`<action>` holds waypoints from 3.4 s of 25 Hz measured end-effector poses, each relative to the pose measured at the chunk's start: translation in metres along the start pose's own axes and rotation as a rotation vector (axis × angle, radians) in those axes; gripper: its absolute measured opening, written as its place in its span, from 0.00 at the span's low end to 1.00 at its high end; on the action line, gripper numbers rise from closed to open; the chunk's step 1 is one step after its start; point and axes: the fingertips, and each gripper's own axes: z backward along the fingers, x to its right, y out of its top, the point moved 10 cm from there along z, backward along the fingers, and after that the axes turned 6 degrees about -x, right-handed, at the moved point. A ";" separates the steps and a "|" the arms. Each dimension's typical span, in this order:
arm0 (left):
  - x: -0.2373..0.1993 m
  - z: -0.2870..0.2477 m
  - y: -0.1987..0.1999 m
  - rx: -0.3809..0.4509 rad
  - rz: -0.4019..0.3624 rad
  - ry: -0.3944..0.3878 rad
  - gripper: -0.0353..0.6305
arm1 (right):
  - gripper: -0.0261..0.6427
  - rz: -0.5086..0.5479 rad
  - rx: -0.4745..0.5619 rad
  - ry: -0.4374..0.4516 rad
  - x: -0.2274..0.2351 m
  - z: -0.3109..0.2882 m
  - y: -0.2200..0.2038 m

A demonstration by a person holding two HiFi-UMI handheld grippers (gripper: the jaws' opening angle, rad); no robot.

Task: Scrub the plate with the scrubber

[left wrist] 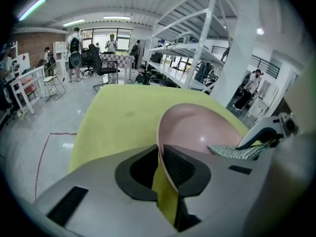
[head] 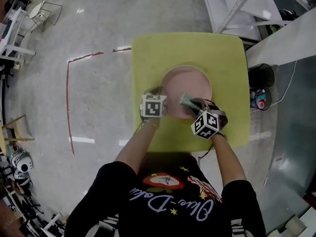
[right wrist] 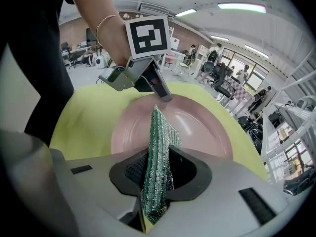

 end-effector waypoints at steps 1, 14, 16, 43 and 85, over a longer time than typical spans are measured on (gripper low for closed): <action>0.000 0.000 0.000 0.000 0.000 0.000 0.10 | 0.14 -0.006 0.003 0.005 -0.003 0.001 0.001; 0.001 0.000 0.001 0.002 -0.019 -0.013 0.10 | 0.14 -0.019 0.032 0.102 -0.038 0.006 0.024; 0.000 -0.001 0.001 0.003 -0.025 -0.016 0.10 | 0.14 -0.029 0.043 0.114 -0.040 0.006 0.028; 0.009 0.127 0.009 0.458 -0.305 -0.162 0.06 | 0.14 -0.733 0.559 -0.218 0.000 0.102 0.043; 0.041 0.209 0.034 0.582 -0.294 -0.236 0.06 | 0.14 -0.672 0.754 -0.248 0.007 0.162 0.087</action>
